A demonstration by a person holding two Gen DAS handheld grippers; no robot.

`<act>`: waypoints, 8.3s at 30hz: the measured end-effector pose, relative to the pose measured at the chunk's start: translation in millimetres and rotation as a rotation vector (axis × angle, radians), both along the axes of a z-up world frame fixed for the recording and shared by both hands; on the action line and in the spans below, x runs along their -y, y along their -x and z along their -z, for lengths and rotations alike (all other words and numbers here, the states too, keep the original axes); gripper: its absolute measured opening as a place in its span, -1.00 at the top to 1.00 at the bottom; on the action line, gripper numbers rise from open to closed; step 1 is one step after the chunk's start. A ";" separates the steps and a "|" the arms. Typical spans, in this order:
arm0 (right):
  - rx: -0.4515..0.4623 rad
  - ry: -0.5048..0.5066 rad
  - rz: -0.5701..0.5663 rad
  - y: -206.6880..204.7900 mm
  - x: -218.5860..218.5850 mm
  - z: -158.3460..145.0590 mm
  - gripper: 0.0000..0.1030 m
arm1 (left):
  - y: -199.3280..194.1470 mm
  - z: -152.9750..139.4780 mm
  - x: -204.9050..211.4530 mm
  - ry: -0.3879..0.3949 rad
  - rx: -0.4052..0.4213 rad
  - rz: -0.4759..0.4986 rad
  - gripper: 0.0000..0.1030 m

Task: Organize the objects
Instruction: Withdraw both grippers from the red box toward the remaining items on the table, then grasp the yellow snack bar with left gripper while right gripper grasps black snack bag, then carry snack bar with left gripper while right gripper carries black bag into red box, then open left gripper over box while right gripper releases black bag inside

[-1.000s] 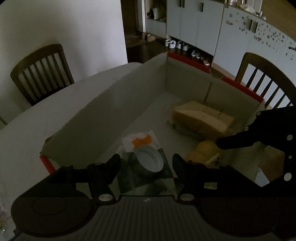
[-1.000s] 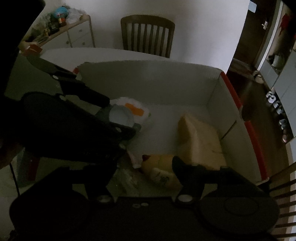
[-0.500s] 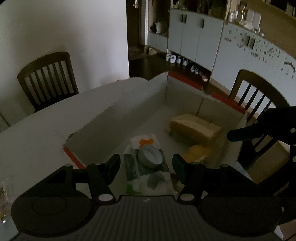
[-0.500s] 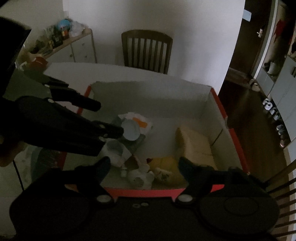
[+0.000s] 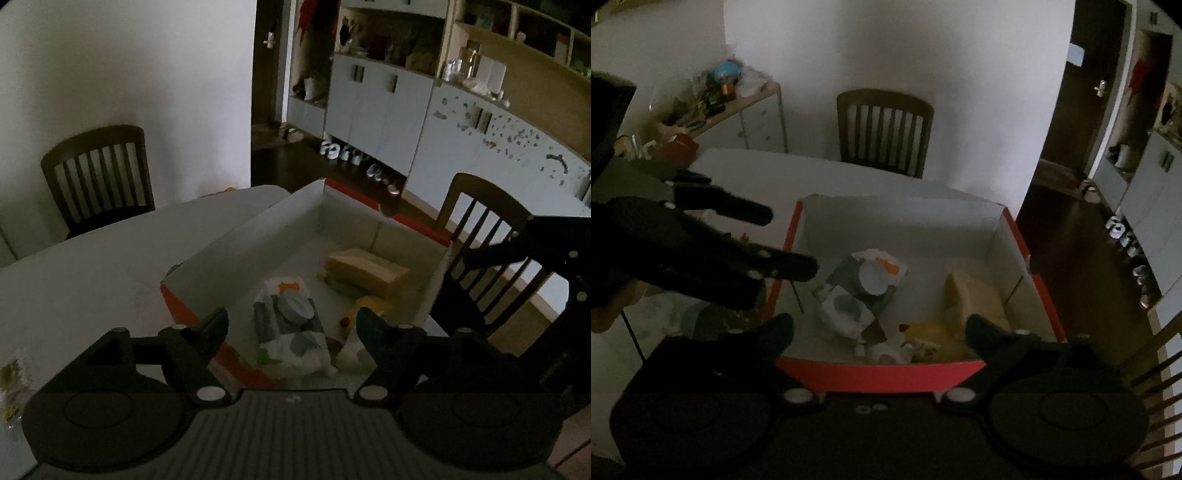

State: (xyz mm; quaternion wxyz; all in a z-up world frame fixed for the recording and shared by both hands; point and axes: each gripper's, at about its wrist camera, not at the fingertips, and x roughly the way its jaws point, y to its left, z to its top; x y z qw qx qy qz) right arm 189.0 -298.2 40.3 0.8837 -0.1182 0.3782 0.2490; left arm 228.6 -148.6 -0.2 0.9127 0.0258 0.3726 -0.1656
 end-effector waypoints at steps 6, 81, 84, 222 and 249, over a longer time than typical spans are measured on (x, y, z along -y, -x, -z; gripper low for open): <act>0.017 -0.028 0.012 15.7 -14.8 -11.1 -0.99 | 26.1 -5.5 -30.1 0.014 0.026 0.002 -0.58; -0.168 0.110 0.370 -72.7 -335.1 126.0 -0.94 | -7.5 143.4 -345.9 -0.034 -0.090 -0.416 -0.99; -0.165 0.126 0.370 -71.7 -336.7 131.3 -0.93 | -8.1 147.2 -343.2 -0.053 -0.098 -0.421 -0.98; -0.258 -0.068 0.311 -118.8 3.6 87.2 0.33 | -56.8 85.3 80.7 -0.225 -0.243 0.074 0.60; -0.172 -0.122 0.279 -96.5 13.9 51.3 -0.32 | -41.5 72.3 62.0 -0.133 -0.212 0.027 0.51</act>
